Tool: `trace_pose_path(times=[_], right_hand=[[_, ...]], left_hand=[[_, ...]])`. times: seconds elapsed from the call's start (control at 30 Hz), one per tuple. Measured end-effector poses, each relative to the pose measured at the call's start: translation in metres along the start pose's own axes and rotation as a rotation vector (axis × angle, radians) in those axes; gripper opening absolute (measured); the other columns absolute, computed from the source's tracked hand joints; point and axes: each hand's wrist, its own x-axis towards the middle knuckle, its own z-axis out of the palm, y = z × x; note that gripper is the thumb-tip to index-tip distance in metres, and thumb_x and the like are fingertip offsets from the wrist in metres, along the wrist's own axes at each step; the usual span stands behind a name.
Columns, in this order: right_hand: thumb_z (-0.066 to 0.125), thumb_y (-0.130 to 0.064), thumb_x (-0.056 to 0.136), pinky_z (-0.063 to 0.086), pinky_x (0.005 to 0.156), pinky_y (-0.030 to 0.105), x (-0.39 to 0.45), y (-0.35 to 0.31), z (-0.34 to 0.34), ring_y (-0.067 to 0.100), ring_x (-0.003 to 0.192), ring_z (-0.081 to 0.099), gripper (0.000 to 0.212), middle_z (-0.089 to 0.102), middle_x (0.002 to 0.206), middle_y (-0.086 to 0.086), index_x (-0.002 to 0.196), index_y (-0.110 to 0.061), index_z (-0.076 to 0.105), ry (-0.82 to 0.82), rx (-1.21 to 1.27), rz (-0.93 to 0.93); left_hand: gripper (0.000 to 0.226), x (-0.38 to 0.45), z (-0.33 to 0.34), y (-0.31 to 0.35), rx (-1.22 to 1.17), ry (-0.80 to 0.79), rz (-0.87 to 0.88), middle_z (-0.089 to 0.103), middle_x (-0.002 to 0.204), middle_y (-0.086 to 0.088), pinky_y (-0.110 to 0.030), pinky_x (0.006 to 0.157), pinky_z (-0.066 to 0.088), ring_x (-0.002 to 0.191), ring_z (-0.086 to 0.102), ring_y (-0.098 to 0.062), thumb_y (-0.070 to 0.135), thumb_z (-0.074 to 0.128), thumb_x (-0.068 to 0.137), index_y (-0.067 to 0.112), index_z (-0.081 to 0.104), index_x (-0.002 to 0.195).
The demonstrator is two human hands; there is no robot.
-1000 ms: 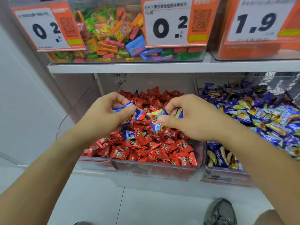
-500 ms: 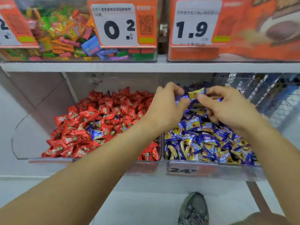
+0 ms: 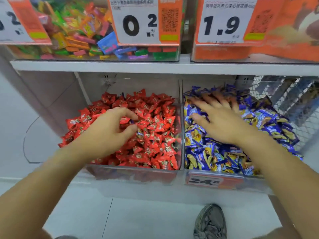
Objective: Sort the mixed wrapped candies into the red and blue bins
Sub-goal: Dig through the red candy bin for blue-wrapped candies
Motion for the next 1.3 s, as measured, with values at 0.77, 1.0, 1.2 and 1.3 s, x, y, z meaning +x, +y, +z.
trace_pose_path(times=[0.77, 1.0, 1.2, 1.3], right_hand=[[0.079, -0.036, 0.082, 0.033, 0.078, 0.026, 0.047, -0.209, 0.057, 0.015, 0.094, 0.046, 0.04, 0.047, 0.101, -0.006, 0.118, -0.024, 0.064, -0.207, 0.222, -0.414], [0.072, -0.026, 0.091, 0.049, 0.068, 0.014, 0.048, -0.187, 0.031, 0.001, 0.068, 0.061, 0.016, 0.069, 0.079, -0.002, 0.105, -0.017, 0.073, -0.214, 0.785, -0.332], [0.072, -0.027, 0.091, 0.058, 0.088, 0.031, 0.049, -0.182, 0.034, 0.016, 0.088, 0.072, 0.018, 0.073, 0.098, 0.002, 0.107, -0.019, 0.069, -0.169, 0.799, -0.249], [0.073, -0.029, 0.09, 0.059, 0.086, 0.036, 0.052, -0.175, 0.032, 0.018, 0.086, 0.072, 0.016, 0.073, 0.093, 0.001, 0.104, -0.023, 0.069, -0.102, 0.807, -0.181]], left_hand=[[0.033, -0.028, -0.038, -0.099, 0.017, -0.085, -0.182, 0.064, 0.089, 0.007, -0.019, 0.072, 0.047, 0.068, 0.052, 0.0, 0.008, 0.067, 0.079, 0.021, 0.067, 0.109], [0.043, -0.021, -0.022, -0.103, 0.129, -0.14, -0.1, 0.05, 0.107, -0.001, -0.028, 0.089, 0.042, 0.106, 0.053, -0.02, 0.022, 0.063, 0.089, 0.025, 0.06, 0.132], [0.02, -0.007, -0.017, -0.099, 0.145, -0.088, -0.059, 0.063, 0.105, -0.005, -0.036, 0.088, 0.048, 0.098, 0.061, -0.024, 0.021, 0.071, 0.087, 0.018, 0.076, 0.106], [0.014, -0.004, -0.027, -0.096, 0.061, 0.06, -0.071, 0.069, 0.089, 0.0, -0.032, 0.077, 0.049, 0.081, 0.061, -0.016, 0.028, 0.072, 0.087, 0.017, 0.078, 0.093]])
